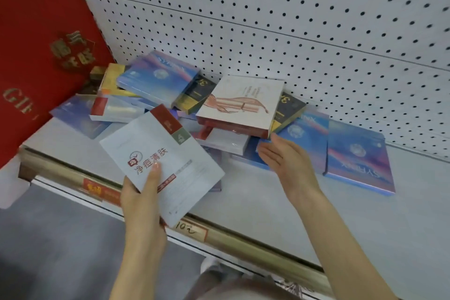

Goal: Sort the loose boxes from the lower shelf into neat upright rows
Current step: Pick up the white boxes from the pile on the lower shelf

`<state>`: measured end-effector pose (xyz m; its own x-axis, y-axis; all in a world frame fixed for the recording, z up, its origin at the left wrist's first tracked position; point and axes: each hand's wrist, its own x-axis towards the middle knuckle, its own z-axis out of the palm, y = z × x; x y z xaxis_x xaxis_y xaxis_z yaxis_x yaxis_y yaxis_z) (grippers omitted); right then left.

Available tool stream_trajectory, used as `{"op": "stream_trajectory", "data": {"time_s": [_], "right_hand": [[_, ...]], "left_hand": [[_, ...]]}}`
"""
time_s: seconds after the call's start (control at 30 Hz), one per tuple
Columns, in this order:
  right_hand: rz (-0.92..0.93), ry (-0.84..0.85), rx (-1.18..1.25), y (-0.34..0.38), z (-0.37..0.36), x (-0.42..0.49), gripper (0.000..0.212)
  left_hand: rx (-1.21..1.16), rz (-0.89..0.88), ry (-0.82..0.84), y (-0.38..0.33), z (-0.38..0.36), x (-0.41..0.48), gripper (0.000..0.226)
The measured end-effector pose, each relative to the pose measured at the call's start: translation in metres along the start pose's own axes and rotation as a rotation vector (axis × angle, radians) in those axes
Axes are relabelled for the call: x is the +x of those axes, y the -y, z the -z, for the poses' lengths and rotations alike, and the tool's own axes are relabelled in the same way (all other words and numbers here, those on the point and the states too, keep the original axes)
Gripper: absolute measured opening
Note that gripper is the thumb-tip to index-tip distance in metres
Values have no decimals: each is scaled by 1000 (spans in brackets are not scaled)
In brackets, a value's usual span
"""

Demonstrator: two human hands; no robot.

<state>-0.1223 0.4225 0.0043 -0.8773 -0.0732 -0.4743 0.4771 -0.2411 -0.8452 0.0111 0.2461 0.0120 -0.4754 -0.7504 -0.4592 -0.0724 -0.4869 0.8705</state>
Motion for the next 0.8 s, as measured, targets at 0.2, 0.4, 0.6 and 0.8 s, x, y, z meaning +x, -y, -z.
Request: {"op": "stream_trajectory", "data": {"time_s": [0.2,0.4,0.6,0.8], "right_hand": [[-72,-52,284,-2,-40,11,33],[9,-194,325,-9,-56,9,25],[197,-160,217,-5,14,-51,10],[264,-35,321,8,122,-129,21]], "left_hand": [[42,74,17,5,17,9,19],[119,111,56,15,24,13,17],[163,96,92,23,25,-10,11],[198,62,266,40,-2,-76,33]]}}
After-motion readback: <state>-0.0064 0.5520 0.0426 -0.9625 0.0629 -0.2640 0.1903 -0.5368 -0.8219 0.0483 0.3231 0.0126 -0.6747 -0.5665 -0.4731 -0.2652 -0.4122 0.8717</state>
